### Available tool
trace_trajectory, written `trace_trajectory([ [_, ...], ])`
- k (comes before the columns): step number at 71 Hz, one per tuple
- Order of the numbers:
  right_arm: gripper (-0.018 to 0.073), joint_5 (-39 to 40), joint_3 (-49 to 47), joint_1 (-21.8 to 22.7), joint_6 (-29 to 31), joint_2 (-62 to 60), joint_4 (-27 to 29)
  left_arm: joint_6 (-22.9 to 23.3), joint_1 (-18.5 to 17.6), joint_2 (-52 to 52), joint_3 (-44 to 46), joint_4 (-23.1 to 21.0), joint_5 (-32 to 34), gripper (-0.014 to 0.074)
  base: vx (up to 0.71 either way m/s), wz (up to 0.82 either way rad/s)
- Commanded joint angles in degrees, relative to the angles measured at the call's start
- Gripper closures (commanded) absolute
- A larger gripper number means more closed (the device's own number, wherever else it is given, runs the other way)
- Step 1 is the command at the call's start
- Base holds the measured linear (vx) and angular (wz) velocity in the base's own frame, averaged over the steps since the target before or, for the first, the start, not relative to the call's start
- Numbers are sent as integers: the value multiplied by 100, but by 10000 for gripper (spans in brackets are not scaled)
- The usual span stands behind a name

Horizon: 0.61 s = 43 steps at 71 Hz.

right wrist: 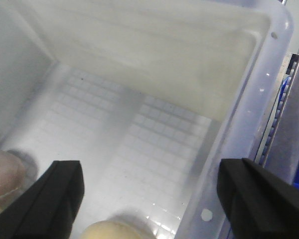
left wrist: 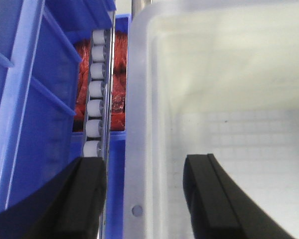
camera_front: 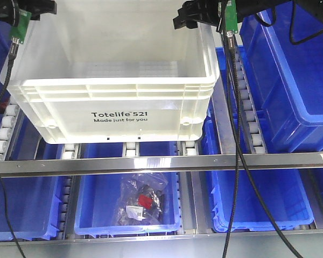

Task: Place moving items into box and shelve
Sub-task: 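Lower the crate onto the roller track with both grippers, then open both grippers to release the crate rims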

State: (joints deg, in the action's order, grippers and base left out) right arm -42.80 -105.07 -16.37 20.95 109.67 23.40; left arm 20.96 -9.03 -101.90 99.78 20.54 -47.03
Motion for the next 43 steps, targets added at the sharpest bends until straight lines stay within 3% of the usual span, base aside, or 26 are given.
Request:
trace_trajectory([
  [1,-29,442,-196,15,15,-366,210,76,12,318,194,-12,233,134,0,0],
  [31,-29,117,-97,15,34,-596,251,92,12,312,174,-394,-287,134,0,0],
  [43,-29,631,662,15,45,-1042,226,92,12,380,-14,-370,-416,153,0,0],
])
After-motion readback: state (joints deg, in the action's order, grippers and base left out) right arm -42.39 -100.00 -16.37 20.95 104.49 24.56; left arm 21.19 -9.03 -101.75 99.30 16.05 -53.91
